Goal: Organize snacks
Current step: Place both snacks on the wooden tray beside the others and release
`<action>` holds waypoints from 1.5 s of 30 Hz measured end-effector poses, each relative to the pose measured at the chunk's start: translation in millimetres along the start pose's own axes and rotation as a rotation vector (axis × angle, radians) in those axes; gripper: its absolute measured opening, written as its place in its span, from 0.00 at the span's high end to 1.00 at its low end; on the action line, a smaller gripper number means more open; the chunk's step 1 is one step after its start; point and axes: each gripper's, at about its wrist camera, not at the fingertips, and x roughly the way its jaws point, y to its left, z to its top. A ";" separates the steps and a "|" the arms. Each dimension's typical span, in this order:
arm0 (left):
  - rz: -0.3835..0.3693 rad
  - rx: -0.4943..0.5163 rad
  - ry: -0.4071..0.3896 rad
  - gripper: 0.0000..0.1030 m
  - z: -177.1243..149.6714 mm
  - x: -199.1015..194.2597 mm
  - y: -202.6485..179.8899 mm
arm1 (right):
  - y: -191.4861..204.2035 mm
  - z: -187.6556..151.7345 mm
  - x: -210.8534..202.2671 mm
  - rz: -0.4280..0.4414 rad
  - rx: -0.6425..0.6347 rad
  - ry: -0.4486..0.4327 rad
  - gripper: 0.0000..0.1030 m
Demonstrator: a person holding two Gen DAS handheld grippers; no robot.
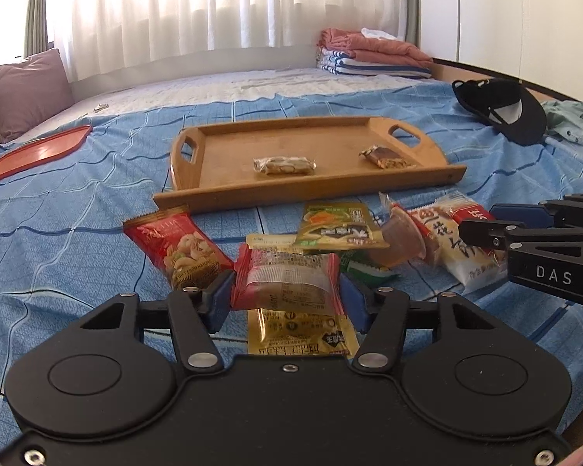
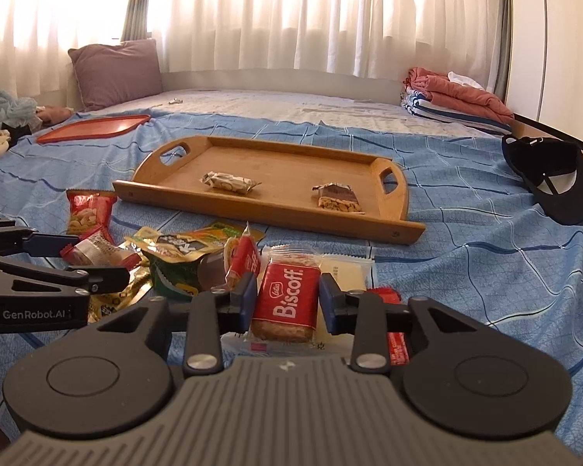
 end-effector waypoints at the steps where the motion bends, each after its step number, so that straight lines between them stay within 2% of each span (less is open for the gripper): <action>1: -0.002 -0.005 -0.006 0.46 3.1 -2.0 0.9 | -1.2 1.9 -0.7 0.001 0.006 -0.003 0.62; 6: -0.008 -0.027 -0.022 0.46 28.0 -3.2 10.2 | -9.9 19.1 1.0 -0.001 0.025 -0.018 0.62; 11: -0.007 -0.063 -0.034 0.46 68.4 11.2 26.2 | -29.2 53.3 22.7 0.013 0.082 0.006 0.62; 16: 0.001 -0.132 0.010 0.46 108.1 49.1 44.3 | -48.1 90.0 63.3 0.033 0.153 0.043 0.62; 20: 0.023 -0.175 0.059 0.46 126.8 90.0 58.3 | -57.3 110.9 96.5 0.086 0.232 0.047 0.62; 25: 0.077 -0.195 0.109 0.46 134.3 137.9 71.3 | -46.7 115.0 138.9 0.081 0.225 0.099 0.62; 30: 0.081 -0.200 0.125 0.46 132.7 164.6 73.3 | -36.9 105.4 172.0 0.074 0.212 0.162 0.62; 45: 0.095 -0.178 0.153 0.45 121.3 199.8 63.4 | -29.7 92.8 197.5 0.069 0.184 0.205 0.61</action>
